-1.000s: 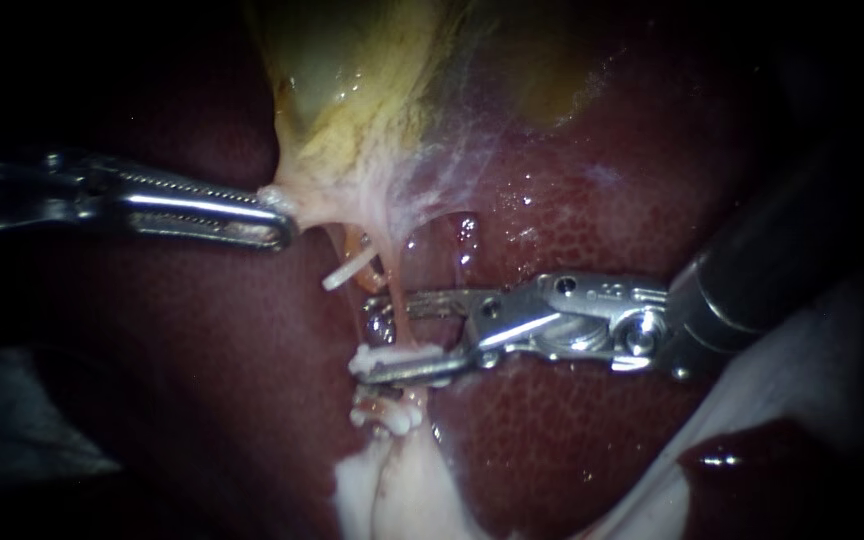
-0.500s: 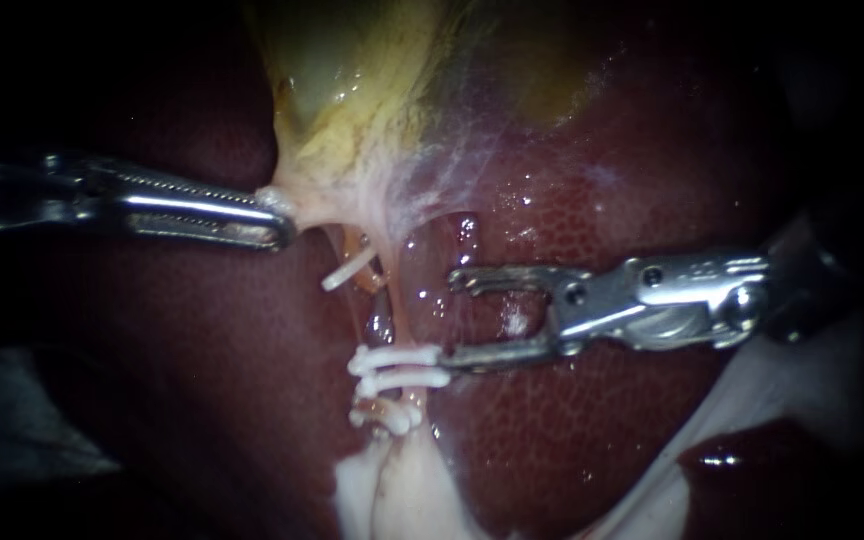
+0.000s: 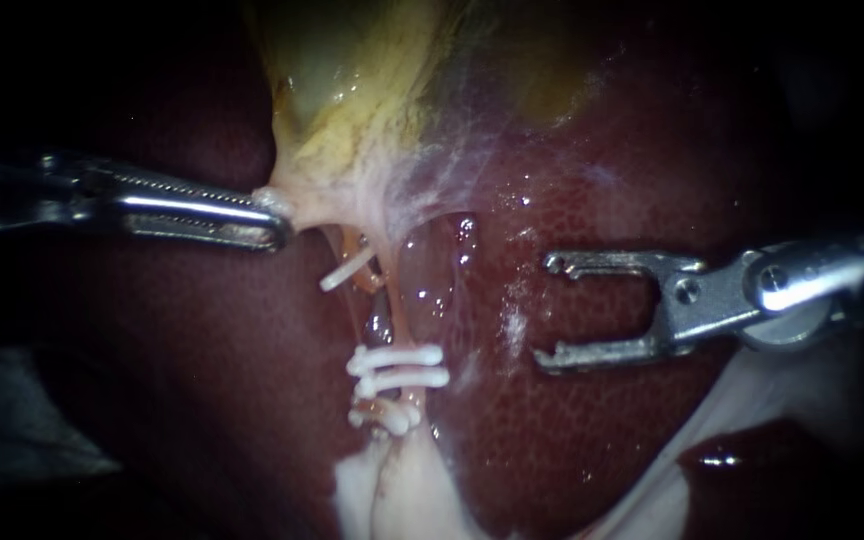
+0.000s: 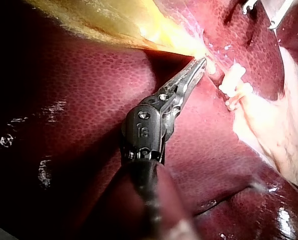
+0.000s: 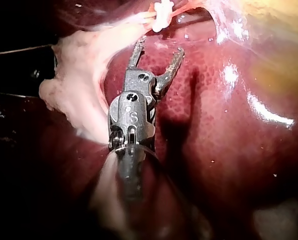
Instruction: Going back second clip right tube
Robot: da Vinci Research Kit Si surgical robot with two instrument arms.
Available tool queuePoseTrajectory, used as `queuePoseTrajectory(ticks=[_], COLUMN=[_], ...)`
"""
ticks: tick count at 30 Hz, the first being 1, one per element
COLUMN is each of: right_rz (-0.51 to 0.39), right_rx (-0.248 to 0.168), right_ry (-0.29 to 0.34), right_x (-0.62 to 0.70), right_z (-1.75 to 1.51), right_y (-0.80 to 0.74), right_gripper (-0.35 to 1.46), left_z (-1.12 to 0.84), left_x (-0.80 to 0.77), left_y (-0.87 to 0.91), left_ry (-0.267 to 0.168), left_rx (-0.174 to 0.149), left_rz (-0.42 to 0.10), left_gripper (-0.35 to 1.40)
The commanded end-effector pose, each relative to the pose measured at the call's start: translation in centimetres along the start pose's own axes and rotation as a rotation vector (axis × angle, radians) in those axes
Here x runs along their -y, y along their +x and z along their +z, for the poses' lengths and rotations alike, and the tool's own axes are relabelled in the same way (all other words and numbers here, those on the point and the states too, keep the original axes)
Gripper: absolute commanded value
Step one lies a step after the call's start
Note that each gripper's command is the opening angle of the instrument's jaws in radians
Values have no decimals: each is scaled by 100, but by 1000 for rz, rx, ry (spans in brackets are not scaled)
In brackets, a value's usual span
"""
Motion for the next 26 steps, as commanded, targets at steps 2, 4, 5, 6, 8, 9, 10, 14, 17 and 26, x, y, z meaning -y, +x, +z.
queuePoseTrajectory(ticks=[2,4,5,6,8,9,10,14,17,26], right_rz=[-7,-13,-13,-13,-19,-19,-19,-19,-30,-28], right_rx=[0,1,1,0,1,1,1,1,1,0], right_ry=[0,0,0,0,0,0,0,0,0,2], right_x=[-2,-2,-2,-2,-2,-2,-2,-2,-2,-4], right_z=[1,1,1,1,0,0,0,0,-1,2], right_y=[-1,-2,-2,-2,-2,-2,-2,-2,-1,3], right_gripper=[50,50,50,50,50,50,50,50,50,50], left_z=[4,10,13,16,25,29,33,46,48,45], left_x=[4,8,10,13,20,23,27,41,46,44], left_y=[-3,-8,-10,-12,-16,-18,-20,-27,-29,-29], left_ry=[1,4,6,7,11,10,10,16,17,17], left_rx=[0,0,0,0,-1,0,-3,6,8,9], left_rz=[1,4,5,6,9,10,11,22,23,23], left_gripper=[-35,-35,-35,-35,-35,-35,-35,-35,-35,-35])
